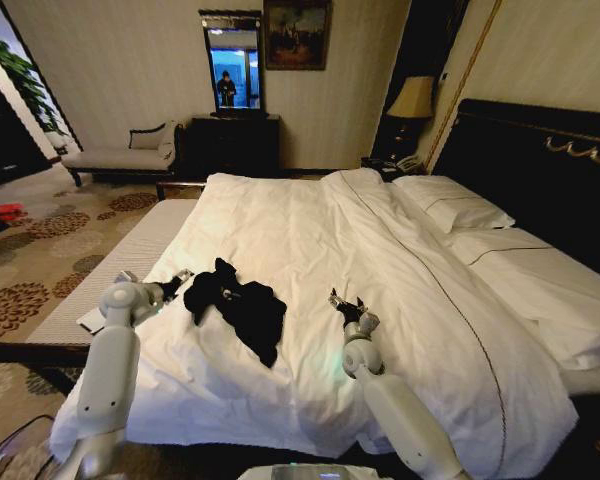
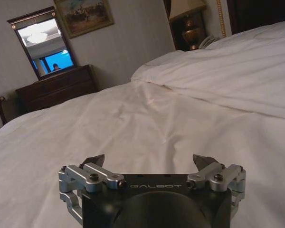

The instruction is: Fold the clothes on the bed.

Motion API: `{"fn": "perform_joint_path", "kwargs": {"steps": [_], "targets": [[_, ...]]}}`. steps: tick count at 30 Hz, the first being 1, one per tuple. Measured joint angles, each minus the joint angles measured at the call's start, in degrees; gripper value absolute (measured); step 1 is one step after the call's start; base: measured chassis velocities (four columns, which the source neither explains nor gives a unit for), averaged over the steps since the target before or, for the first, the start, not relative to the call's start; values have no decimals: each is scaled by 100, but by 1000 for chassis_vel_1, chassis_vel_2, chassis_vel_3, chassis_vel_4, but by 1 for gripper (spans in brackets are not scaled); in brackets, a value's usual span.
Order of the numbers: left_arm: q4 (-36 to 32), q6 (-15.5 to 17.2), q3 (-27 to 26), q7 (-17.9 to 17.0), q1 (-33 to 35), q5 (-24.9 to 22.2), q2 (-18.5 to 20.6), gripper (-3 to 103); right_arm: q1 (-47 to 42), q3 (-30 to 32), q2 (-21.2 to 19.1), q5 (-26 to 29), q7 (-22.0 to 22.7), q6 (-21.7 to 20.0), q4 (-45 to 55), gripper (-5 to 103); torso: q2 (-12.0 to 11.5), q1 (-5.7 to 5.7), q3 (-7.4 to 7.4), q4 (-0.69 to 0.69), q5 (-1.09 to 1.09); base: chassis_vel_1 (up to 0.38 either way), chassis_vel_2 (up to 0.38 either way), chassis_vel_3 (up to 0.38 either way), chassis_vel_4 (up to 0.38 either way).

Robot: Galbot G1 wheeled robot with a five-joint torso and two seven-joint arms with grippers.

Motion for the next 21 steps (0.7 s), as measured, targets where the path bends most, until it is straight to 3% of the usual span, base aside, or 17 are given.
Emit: {"fn": "perform_joint_path", "kwargs": {"steps": [5, 8, 21], "targets": [[431, 1, 143, 172, -265, 225, -179, 100, 21, -79, 47, -19, 11, 0, -13, 100, 0, 1, 0, 2, 0, 0, 0, 0, 0], [657, -25, 292, 454, -305, 687, -398, 100, 11, -82, 47, -40, 13, 0, -14, 100, 0, 0, 0, 2, 0, 0, 0, 0, 0], [309, -61, 348, 486, 98, 800, -508, 100, -65, 5, -5, -49, 14, 11, 52, 100, 0, 0, 0, 3, 0, 0, 0, 0, 0]]}}
